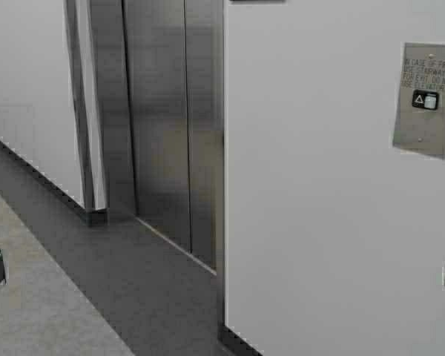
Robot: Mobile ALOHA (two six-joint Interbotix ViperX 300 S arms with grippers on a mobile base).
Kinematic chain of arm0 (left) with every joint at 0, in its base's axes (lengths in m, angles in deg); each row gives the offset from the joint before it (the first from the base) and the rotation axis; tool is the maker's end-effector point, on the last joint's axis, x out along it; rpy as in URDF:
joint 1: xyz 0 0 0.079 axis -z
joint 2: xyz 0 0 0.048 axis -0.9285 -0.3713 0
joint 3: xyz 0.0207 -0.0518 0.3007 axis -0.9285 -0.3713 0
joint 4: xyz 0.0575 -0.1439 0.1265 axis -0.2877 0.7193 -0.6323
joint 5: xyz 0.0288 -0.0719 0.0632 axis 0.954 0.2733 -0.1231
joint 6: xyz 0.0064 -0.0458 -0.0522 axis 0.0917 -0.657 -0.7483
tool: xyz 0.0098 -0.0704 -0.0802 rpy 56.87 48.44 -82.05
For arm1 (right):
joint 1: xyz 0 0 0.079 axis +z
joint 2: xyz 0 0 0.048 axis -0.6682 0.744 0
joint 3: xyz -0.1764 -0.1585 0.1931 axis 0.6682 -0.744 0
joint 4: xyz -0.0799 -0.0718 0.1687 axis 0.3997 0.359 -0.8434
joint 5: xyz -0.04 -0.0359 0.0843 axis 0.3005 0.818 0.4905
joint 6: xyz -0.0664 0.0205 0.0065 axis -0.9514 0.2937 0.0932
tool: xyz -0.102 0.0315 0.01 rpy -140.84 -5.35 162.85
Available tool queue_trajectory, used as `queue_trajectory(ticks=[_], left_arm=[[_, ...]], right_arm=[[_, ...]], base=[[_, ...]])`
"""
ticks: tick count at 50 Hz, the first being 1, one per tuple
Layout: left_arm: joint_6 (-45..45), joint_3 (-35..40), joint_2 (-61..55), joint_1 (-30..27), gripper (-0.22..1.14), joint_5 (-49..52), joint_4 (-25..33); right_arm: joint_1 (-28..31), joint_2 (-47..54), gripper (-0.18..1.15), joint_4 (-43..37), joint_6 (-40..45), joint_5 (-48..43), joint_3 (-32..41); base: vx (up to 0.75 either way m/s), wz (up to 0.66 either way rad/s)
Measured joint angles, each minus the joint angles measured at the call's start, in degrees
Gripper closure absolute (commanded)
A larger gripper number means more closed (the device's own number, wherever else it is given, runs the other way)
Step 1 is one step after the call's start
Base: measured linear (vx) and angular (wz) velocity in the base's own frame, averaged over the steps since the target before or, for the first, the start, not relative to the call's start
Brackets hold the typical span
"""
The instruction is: Navigate to elevator, push the call button, then enter the elevator
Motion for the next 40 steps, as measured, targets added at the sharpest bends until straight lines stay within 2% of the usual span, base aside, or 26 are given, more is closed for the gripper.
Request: queue_trajectory(ticks=[13,23,29,40], left_arm=[[-0.09,0.00,0.79,0.00,0.89,0.26,1.67],[-0.09,0.00,2.81,0.00,0.89,1.49,1.93],[-0.09,0.00,3.34,0.00,0.89,2.20,1.93],[-0.09,0.00,3.43,0.00,0.89,2.37,2.20]], right_arm=[[3.78,3.96,0.92,7.73,-2.72,11.16,6.33],[11.34,15.73,0.92,18.63,-0.18,19.60,11.43],[14.94,22.41,0.92,27.77,5.36,23.91,13.10],[23.64,34.63,0.92,52.56,26.10,34.19,13.97]], base=[[0.13,-0.06],[0.11,-0.12],[0.08,-0.11],[0.05,-0.06]])
